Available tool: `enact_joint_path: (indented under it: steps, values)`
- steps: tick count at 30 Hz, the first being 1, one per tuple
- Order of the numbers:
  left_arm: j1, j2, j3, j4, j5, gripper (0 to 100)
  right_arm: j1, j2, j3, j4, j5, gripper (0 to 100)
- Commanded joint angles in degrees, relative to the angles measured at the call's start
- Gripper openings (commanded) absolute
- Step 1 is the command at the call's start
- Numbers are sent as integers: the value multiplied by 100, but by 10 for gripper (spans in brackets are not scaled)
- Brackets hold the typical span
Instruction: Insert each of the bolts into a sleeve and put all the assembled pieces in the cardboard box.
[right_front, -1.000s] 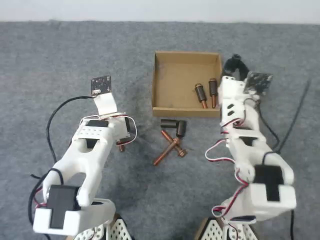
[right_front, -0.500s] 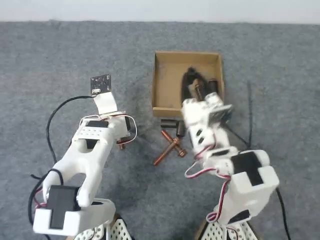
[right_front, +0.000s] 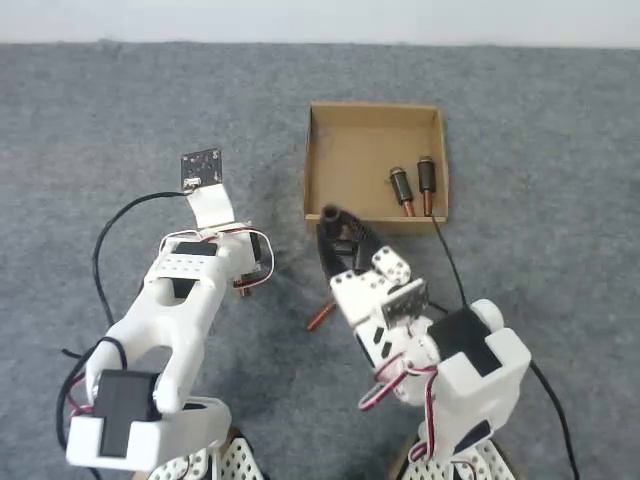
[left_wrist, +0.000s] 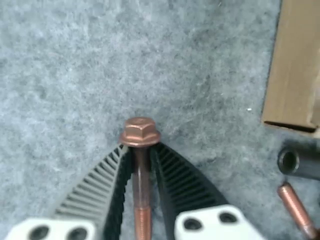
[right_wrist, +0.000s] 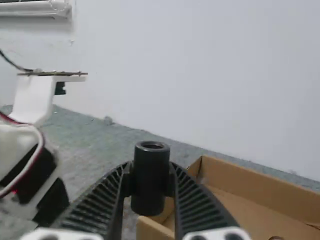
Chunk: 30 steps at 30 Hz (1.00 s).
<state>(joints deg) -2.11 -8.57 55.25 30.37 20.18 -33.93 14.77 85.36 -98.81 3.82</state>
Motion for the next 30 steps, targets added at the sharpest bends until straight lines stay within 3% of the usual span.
enact_joint_path:
  steps: [1,23,30]
  values:
    - [-26,-352,-48,-141,0,11,-277,-110,308,-207,123,7]
    - [-26,-404,-101,-158,18,12,-330,-470,923,-198,114,7]
    - [-26,-413,-716,-246,26,12,-330,-462,923,-189,114,7]
